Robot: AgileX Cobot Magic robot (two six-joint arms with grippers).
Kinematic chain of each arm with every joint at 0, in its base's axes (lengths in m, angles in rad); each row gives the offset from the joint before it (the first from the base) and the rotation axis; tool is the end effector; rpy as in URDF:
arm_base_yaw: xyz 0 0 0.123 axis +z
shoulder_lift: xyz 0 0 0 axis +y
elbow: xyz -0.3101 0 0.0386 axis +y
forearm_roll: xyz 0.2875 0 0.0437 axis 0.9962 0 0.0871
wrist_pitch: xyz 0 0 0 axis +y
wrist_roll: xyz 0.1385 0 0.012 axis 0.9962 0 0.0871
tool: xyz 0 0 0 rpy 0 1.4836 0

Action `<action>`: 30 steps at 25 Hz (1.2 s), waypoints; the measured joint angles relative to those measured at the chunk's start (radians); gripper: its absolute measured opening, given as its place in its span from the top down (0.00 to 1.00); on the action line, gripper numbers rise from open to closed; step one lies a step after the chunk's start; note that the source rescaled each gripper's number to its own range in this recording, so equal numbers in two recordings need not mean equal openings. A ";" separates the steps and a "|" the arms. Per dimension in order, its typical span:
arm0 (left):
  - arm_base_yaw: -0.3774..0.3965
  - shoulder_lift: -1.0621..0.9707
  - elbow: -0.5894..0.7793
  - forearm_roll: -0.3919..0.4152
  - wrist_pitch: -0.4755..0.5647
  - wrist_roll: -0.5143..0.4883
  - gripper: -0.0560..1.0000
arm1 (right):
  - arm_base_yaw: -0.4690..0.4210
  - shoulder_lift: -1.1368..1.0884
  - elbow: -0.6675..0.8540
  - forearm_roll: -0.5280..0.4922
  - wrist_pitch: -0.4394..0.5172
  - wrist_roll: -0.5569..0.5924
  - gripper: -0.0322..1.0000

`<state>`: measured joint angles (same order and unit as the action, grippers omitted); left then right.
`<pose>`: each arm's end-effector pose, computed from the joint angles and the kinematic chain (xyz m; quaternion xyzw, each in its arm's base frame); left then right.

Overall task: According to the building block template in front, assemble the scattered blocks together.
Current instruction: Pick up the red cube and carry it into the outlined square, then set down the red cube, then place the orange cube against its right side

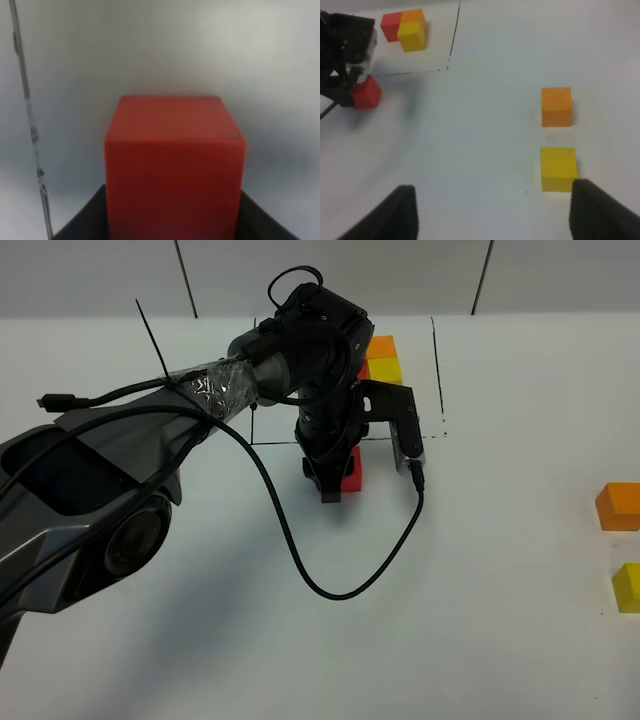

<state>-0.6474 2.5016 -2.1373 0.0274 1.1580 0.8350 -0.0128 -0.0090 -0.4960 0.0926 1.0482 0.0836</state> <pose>0.4605 -0.3438 0.0779 0.6770 0.7328 0.0192 0.0663 0.0447 0.0106 0.2753 0.0392 0.8468 0.0649 0.5264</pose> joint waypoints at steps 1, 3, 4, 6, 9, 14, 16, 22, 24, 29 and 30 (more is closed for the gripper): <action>0.000 0.000 0.000 -0.001 -0.006 0.000 0.94 | 0.000 0.000 0.000 0.000 0.000 0.000 0.62; 0.000 0.000 0.000 -0.002 -0.010 0.000 0.94 | 0.000 0.000 0.000 0.000 0.000 0.000 0.62; 0.000 0.000 0.000 -0.002 -0.010 0.000 0.94 | 0.000 0.000 0.000 0.000 0.000 0.000 0.62; 0.000 0.000 0.000 -0.002 -0.010 0.000 0.89 | 0.000 0.000 0.000 0.000 0.000 0.000 0.62; 0.000 0.007 0.000 -0.002 -0.008 0.000 0.73 | 0.000 0.000 0.000 0.000 0.000 0.001 0.62; 0.000 0.007 0.000 -0.002 0.004 0.000 0.49 | 0.000 0.000 0.000 0.000 0.000 0.001 0.62; 0.000 0.005 0.000 -0.002 0.015 -0.001 0.45 | 0.000 0.000 0.000 0.000 0.000 0.001 0.62; 0.000 -0.094 0.000 -0.002 0.037 -0.065 0.42 | 0.000 0.000 0.000 0.000 0.000 0.001 0.62; 0.004 -0.144 0.000 0.009 0.038 -0.131 0.42 | 0.000 0.000 0.000 0.000 0.000 0.001 0.62; 0.065 -0.241 0.000 -0.007 0.039 -0.280 0.34 | 0.000 0.000 0.000 0.000 0.000 0.003 0.62; 0.087 -0.260 0.000 -0.017 0.039 -0.318 0.32 | 0.000 0.000 0.000 0.000 0.000 0.003 0.62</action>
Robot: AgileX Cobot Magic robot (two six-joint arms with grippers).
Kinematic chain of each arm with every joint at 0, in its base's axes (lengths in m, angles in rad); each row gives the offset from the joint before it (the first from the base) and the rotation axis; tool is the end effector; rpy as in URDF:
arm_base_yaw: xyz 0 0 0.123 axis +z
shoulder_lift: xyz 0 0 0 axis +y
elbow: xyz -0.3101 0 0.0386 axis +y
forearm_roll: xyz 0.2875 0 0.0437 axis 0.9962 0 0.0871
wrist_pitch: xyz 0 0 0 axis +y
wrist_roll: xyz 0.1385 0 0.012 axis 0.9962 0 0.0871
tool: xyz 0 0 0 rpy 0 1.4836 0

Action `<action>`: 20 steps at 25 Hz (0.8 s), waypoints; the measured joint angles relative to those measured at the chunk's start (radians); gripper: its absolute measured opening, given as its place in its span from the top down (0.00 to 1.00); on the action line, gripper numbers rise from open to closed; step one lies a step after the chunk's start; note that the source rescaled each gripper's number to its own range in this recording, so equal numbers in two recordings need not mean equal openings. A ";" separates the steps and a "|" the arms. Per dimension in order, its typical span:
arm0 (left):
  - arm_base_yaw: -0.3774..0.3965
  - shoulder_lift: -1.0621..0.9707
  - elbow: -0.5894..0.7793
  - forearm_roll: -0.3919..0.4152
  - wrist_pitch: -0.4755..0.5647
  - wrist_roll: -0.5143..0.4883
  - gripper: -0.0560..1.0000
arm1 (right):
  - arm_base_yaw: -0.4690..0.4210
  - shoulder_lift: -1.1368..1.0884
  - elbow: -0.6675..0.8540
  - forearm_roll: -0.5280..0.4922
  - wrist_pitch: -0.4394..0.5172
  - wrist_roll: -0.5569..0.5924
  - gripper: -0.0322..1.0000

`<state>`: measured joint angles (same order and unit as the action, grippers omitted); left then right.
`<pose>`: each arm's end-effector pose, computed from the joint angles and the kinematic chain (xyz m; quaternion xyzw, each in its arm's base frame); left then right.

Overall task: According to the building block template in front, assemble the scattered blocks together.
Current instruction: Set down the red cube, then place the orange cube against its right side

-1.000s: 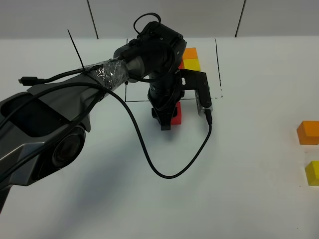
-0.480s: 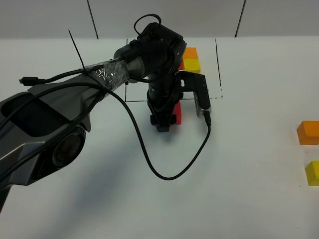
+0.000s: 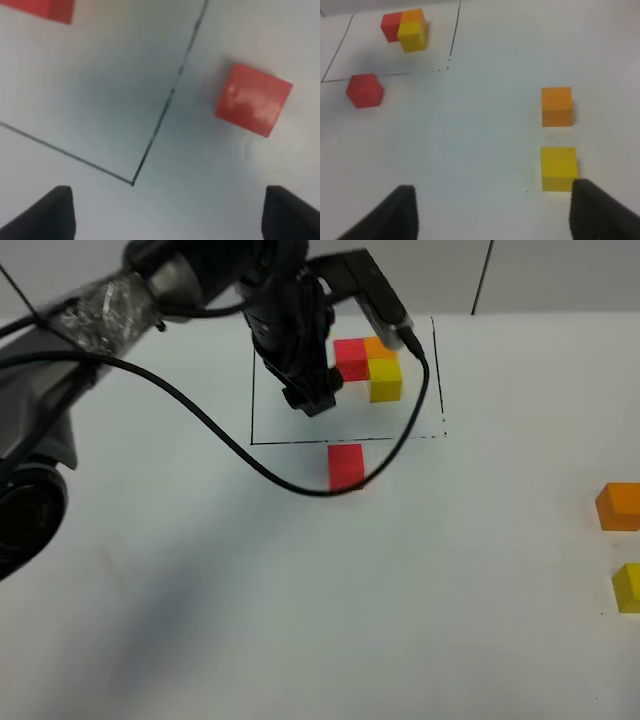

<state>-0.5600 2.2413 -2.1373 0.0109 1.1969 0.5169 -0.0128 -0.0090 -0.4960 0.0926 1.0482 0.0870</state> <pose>0.4768 -0.2973 0.2253 0.5056 0.8443 0.0015 0.1777 0.0447 0.0106 0.2753 0.0407 0.8468 0.0658 0.5263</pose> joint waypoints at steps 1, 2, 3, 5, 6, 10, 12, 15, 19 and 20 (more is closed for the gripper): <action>0.025 -0.019 0.004 -0.011 0.000 -0.040 0.29 | 0.000 0.000 0.000 0.000 0.000 0.000 0.62; 0.052 -0.041 0.019 -0.023 0.000 -0.073 0.27 | 0.000 0.000 0.000 0.000 0.000 0.000 0.62; 0.073 -0.061 0.038 -0.032 0.000 -0.092 0.25 | 0.000 0.000 0.000 0.000 0.000 0.000 0.62; 0.120 -0.116 0.112 -0.034 -0.001 -0.111 0.23 | 0.000 0.000 0.000 0.000 0.000 0.000 0.62; 0.138 -0.146 0.152 -0.034 -0.001 -0.116 0.23 | 0.000 0.000 0.000 0.000 0.000 0.000 0.62; 0.226 -0.289 0.374 -0.042 -0.025 -0.130 0.23 | 0.000 0.000 0.000 0.000 0.000 0.000 0.62; 0.274 -0.390 0.499 -0.042 -0.070 -0.159 0.23 | 0.000 0.000 0.000 0.000 0.000 0.000 0.62; 0.323 -0.552 0.675 -0.040 -0.143 -0.231 0.22 | 0.000 0.000 0.000 0.000 0.000 0.000 0.62; 0.334 -0.782 0.890 -0.040 -0.188 -0.304 0.22 | 0.000 0.000 0.000 0.000 0.000 0.000 0.62; 0.334 -0.845 0.940 -0.042 -0.199 -0.321 0.22 | 0.000 0.000 0.000 0.000 0.000 0.000 0.62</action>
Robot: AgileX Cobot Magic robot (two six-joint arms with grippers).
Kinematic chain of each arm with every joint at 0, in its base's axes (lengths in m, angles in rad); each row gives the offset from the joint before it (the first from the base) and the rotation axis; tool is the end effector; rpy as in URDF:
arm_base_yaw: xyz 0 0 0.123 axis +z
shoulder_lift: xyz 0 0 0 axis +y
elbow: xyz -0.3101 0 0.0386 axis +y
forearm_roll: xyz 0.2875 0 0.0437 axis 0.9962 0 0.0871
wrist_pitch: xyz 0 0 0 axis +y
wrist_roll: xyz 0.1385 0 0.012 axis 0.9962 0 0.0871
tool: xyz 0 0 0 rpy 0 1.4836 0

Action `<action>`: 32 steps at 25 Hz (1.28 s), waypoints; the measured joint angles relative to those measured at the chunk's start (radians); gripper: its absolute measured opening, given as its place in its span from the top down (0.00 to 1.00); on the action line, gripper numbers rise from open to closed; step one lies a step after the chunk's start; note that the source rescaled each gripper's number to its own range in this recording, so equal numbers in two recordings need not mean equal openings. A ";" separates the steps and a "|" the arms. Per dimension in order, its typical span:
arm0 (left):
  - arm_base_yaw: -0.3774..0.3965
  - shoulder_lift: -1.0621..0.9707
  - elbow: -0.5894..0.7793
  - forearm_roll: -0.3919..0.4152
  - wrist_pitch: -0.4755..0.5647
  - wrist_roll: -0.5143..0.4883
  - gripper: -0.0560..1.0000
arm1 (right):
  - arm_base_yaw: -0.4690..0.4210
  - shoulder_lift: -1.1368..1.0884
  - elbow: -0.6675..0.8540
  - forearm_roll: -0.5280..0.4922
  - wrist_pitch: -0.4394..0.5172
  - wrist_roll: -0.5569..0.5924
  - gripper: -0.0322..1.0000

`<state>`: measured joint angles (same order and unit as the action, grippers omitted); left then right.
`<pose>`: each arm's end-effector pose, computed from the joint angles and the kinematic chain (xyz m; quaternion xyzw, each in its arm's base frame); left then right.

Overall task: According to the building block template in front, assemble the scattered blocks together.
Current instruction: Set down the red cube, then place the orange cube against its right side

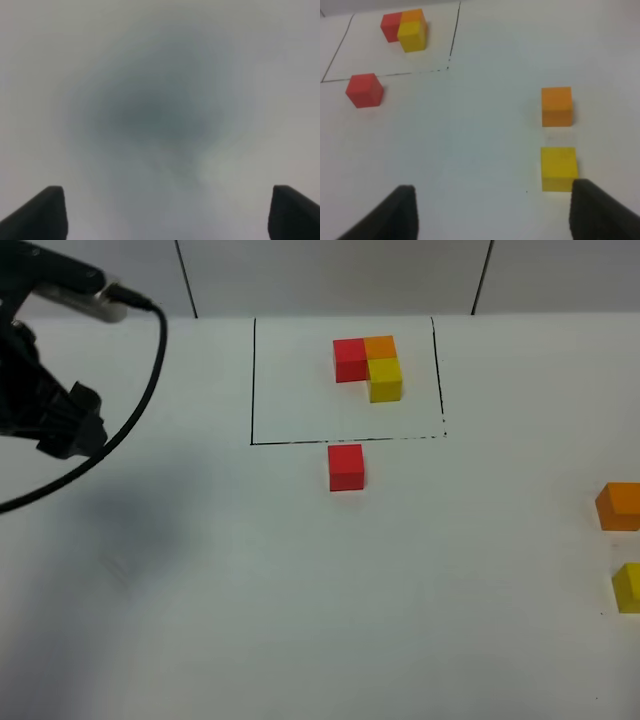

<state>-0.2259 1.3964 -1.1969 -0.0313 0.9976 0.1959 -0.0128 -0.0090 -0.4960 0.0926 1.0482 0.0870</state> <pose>0.3270 -0.0789 0.2964 0.1986 0.9530 -0.0182 0.2281 0.0447 0.0106 0.2753 0.0407 0.8468 0.0658 0.5263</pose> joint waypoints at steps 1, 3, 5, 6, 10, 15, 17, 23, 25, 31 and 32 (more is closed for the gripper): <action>0.000 -0.054 0.039 0.000 -0.010 -0.015 0.22 | 0.000 0.000 0.000 0.000 0.000 0.000 0.62; 0.000 -0.183 0.126 0.000 -0.024 -0.057 0.22 | 0.000 0.000 0.000 0.000 -0.001 0.000 0.62; 0.000 -0.298 0.197 0.000 -0.029 -0.103 0.22 | 0.000 0.000 0.000 0.000 -0.001 0.001 0.62; 0.000 -0.362 0.232 0.000 -0.030 -0.128 0.22 | 0.000 0.000 0.000 0.000 -0.001 0.001 0.62; 0.000 -0.606 0.355 0.000 -0.005 -0.177 0.22 | 0.000 0.000 0.000 0.000 -0.001 0.001 0.62; -0.001 -0.883 0.489 -0.041 0.013 -0.183 0.22 | 0.000 0.000 0.000 0.000 -0.001 0.001 0.62; -0.003 -0.974 0.549 -0.078 0.014 -0.183 0.23 | 0.000 0.000 0.000 0.000 -0.001 0.001 0.62; -0.003 -1.169 0.664 -0.139 0.022 -0.134 0.24 | 0.000 0.000 0.000 0.000 -0.001 0.000 0.62; -0.003 -1.225 0.675 -0.169 0.034 -0.109 0.23 | 0.000 0.000 0.000 0.000 -0.001 0.000 0.62; -0.003 -1.362 0.692 -0.199 0.059 -0.071 0.23 | 0.000 0.000 0.000 0.000 -0.001 0.001 0.62; -0.003 -1.381 0.692 -0.199 0.059 -0.070 0.23 | 0.000 0.000 0.000 0.000 -0.001 0.001 0.62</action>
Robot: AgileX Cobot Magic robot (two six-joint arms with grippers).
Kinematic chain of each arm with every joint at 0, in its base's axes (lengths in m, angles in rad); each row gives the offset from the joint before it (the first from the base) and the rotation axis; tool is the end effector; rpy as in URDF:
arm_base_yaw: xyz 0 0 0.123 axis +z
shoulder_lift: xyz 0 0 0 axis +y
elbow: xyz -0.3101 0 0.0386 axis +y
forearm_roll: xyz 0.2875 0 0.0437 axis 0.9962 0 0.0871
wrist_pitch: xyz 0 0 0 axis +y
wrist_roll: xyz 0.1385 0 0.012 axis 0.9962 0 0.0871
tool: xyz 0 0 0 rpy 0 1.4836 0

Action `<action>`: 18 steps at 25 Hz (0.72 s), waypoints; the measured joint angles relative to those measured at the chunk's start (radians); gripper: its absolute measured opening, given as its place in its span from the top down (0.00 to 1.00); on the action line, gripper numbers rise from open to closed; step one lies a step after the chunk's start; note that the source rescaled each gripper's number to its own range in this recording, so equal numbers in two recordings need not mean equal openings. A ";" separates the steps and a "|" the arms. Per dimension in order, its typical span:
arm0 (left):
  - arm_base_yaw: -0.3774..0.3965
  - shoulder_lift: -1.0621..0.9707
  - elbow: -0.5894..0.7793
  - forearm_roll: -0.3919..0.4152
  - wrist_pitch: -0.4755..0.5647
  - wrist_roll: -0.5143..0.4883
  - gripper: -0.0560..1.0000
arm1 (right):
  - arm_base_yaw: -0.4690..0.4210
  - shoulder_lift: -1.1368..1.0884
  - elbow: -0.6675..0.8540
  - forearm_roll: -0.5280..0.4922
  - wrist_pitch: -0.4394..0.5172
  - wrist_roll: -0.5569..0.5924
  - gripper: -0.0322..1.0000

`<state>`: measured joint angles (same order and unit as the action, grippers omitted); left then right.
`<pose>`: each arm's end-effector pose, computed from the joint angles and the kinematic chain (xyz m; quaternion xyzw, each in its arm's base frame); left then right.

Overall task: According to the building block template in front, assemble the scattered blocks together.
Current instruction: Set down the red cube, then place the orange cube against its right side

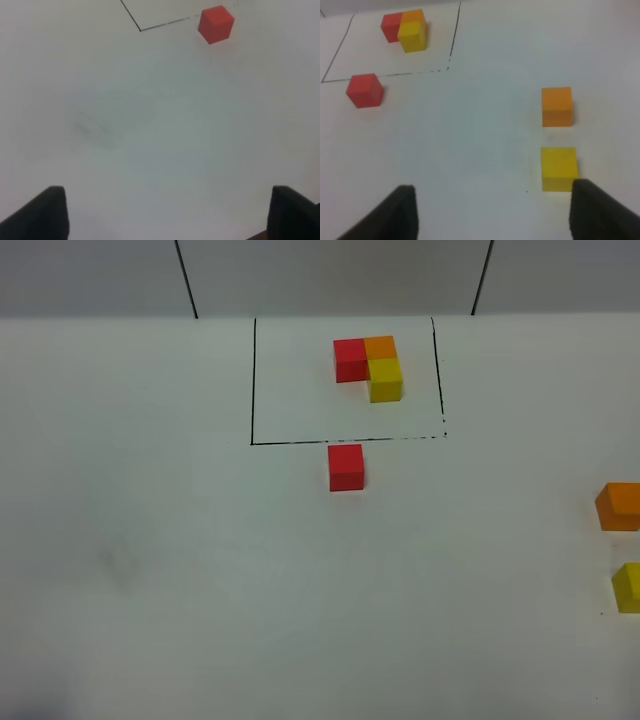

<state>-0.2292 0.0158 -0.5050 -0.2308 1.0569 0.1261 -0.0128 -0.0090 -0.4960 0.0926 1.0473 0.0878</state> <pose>0.0378 -0.0373 0.2785 0.1536 0.8354 -0.1415 0.5085 0.0447 0.0106 0.2754 0.0410 0.8465 0.0660 0.5267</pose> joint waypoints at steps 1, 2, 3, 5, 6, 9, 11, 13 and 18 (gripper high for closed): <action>0.000 -0.011 0.000 0.001 0.000 0.000 0.23 | 0.000 0.000 0.000 0.000 0.000 0.000 0.62; 0.000 -0.018 0.000 0.005 0.000 0.000 0.23 | 0.000 0.000 0.000 0.000 0.000 0.000 0.62; 0.000 -0.021 0.000 0.011 0.000 -0.003 0.23 | 0.000 0.000 0.000 0.000 0.000 0.000 0.62; 0.000 -0.021 0.000 0.025 0.000 -0.014 0.24 | 0.000 0.000 0.000 0.000 0.000 0.000 0.62; 0.000 -0.021 0.000 0.031 0.000 -0.017 0.24 | 0.000 0.000 0.000 0.000 0.000 0.000 0.62; 0.000 -0.023 0.000 0.035 0.000 -0.023 0.24 | 0.000 0.000 0.000 0.000 0.000 0.000 0.62; 0.012 -0.023 0.000 0.038 0.000 -0.023 0.24 | 0.000 0.000 0.000 0.000 0.000 0.000 0.62; 0.042 -0.023 0.000 0.041 0.000 -0.023 0.24 | 0.000 0.000 0.000 0.000 0.000 0.000 0.62; 0.125 -0.023 0.000 0.043 0.000 -0.023 0.24 | 0.000 0.000 0.000 0.000 0.000 0.000 0.62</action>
<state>-0.1045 -0.0076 -0.5050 -0.1880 1.0574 0.1027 -0.0128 -0.0090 -0.4960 0.0926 1.0473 0.0878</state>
